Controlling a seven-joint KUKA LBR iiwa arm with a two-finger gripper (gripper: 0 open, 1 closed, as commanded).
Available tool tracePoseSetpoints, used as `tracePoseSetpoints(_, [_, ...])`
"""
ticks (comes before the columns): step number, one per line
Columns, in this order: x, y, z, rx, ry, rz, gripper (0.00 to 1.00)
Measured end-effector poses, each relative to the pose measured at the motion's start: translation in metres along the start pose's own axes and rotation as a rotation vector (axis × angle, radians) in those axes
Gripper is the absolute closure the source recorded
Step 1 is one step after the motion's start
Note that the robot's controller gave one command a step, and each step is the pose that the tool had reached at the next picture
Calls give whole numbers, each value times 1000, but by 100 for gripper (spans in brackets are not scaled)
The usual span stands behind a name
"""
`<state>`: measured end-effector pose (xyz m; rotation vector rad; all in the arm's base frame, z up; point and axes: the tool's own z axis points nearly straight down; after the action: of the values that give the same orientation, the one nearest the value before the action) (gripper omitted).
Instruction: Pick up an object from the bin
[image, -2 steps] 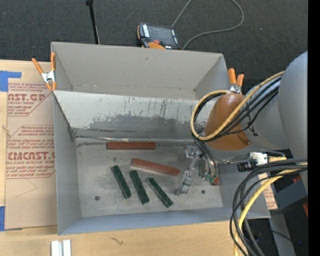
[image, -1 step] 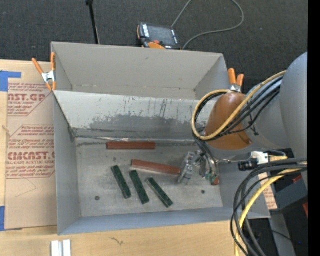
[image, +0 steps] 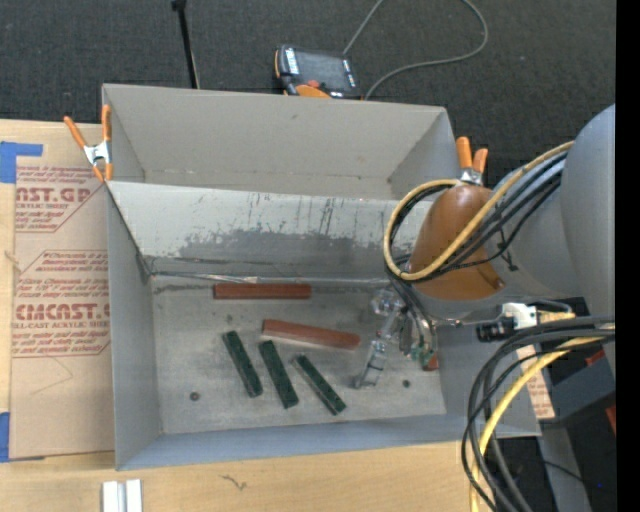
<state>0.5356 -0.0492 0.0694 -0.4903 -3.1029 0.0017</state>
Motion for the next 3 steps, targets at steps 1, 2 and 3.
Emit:
tracePoseSetpoints(1, [-39,10,-61,-1,-9,-388,0])
tracePoseSetpoints(2, [-19,34,3,-3,5,-393,0])
tracePoseSetpoints(3, [-22,33,-1,-2,-3,-391,100])
